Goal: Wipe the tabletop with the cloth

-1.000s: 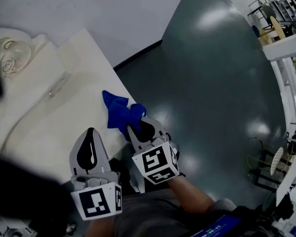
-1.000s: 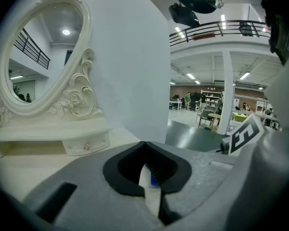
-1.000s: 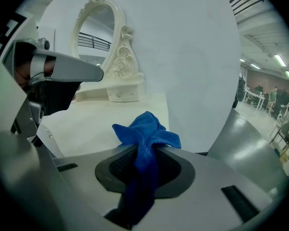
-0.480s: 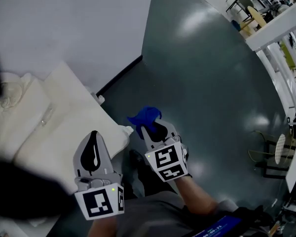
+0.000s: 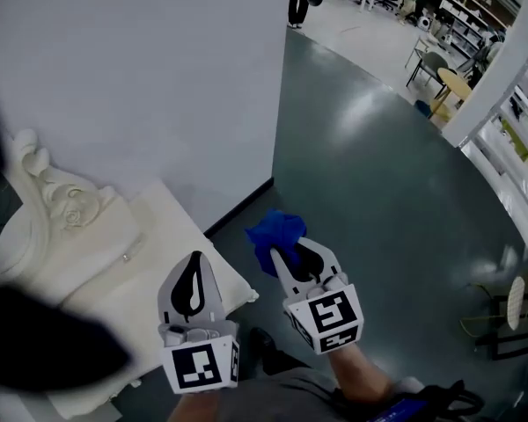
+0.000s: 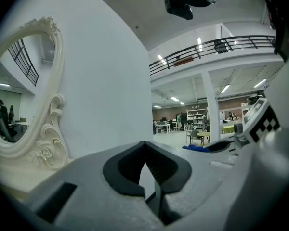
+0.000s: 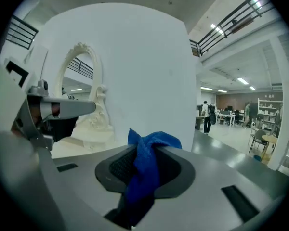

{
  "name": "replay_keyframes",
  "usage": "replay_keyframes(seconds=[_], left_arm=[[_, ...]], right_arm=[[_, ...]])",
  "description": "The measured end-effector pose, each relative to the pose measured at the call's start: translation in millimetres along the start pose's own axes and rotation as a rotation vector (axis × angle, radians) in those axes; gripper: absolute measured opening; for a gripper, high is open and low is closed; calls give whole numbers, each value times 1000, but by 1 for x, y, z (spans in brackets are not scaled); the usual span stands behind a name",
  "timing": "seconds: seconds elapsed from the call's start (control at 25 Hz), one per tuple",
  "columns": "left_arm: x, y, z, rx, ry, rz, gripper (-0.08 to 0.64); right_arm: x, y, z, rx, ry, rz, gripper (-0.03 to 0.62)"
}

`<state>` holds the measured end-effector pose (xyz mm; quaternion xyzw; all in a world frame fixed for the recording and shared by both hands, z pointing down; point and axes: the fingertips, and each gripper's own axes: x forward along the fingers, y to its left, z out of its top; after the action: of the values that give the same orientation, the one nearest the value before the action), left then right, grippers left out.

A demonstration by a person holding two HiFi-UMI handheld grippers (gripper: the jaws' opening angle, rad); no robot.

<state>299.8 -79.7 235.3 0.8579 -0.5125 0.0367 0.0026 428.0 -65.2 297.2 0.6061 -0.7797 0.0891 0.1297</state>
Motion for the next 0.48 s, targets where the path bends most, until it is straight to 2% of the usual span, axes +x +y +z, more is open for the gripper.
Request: replay_keyframes(seconds=[0.24,0.4,0.48], left_arm=[[-29,14,35,53,-54,50,15],[-49,26,39,85,-88,99,15],[-60,25,40,103,-91,119,15]], right_arm=[[-24,42,60,-53,-175,61,89],[-25,72,64,-82,-239,113,89],[-28,83,64,-93,-240,137,89]])
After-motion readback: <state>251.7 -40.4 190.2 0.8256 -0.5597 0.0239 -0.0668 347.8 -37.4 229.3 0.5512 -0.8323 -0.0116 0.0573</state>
